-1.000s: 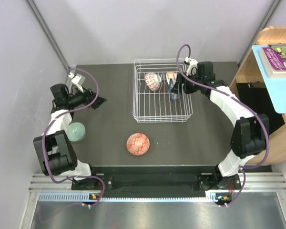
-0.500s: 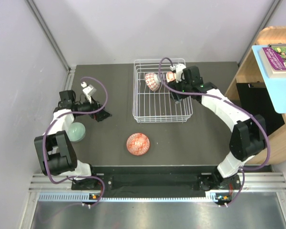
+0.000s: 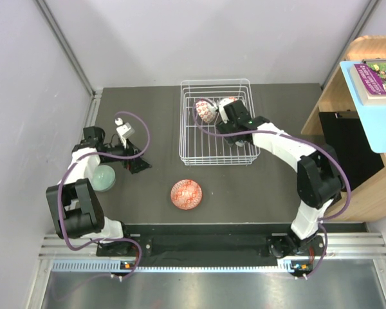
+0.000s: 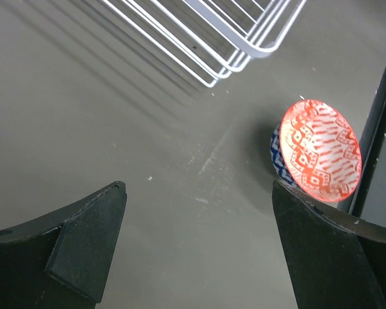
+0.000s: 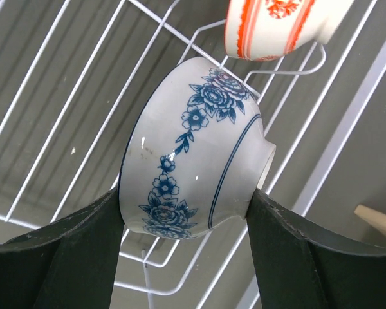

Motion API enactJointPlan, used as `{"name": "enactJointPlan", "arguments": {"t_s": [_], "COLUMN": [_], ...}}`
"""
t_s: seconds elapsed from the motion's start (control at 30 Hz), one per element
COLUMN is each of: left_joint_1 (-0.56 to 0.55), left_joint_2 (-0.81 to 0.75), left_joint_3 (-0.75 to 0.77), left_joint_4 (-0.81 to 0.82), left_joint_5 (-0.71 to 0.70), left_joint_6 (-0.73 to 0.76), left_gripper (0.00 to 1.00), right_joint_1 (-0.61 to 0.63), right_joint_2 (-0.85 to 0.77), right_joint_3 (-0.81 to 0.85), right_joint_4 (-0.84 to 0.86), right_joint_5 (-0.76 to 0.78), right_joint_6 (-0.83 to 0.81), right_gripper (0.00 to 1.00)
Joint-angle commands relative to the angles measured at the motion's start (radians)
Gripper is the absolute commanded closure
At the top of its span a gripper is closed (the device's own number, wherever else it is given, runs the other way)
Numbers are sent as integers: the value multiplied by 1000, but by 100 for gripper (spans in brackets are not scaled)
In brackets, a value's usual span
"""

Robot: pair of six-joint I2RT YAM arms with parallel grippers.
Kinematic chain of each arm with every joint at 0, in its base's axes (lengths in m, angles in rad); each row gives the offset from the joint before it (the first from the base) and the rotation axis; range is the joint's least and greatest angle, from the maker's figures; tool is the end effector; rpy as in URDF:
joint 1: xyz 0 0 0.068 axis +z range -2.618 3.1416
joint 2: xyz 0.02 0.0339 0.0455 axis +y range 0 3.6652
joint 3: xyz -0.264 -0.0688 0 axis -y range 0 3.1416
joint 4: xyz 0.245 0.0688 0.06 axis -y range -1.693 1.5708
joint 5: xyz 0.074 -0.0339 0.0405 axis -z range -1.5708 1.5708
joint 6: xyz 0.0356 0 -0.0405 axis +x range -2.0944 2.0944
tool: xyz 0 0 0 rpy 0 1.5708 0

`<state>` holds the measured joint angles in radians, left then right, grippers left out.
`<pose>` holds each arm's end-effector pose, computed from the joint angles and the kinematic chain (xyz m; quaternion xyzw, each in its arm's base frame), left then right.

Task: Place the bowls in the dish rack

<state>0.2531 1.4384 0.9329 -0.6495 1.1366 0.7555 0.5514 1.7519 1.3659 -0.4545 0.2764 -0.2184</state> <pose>0.2642 0.0350 0.2277 0.3126 0.7712 -0.3770 0.4068 0.3367 0.1957 0.2559 -0.3018 0.8759 -0.0683 0.3701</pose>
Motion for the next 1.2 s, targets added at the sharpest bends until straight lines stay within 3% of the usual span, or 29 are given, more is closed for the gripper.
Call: {"name": "enactJointPlan", "arguments": {"t_s": [0.0, 0.37, 0.9, 1.03, 1.17], "left_joint_1": [-2, -3, -3, -3, -2], "left_joint_2": [-7, -35, -47, -39, -32], "left_joint_3": [20, -19, -28, -22, -13], "left_joint_4": [-122, -191, -281, -354, -412], "left_joint_5": [32, 38, 54, 58, 65], "left_joint_6": [148, 238, 337, 433, 488], "left_gripper": [1, 1, 1, 1, 1], "right_joint_1": [39, 97, 140, 154, 162], "right_joint_2": [26, 118, 282, 313, 330], "right_joint_3": [79, 98, 133, 147, 154], "right_joint_4": [53, 77, 108, 108, 105], "right_joint_5": [159, 314, 422, 449, 451], "right_joint_6": [-56, -114, -188, -211, -220], "right_gripper": [100, 100, 98, 79, 53]}}
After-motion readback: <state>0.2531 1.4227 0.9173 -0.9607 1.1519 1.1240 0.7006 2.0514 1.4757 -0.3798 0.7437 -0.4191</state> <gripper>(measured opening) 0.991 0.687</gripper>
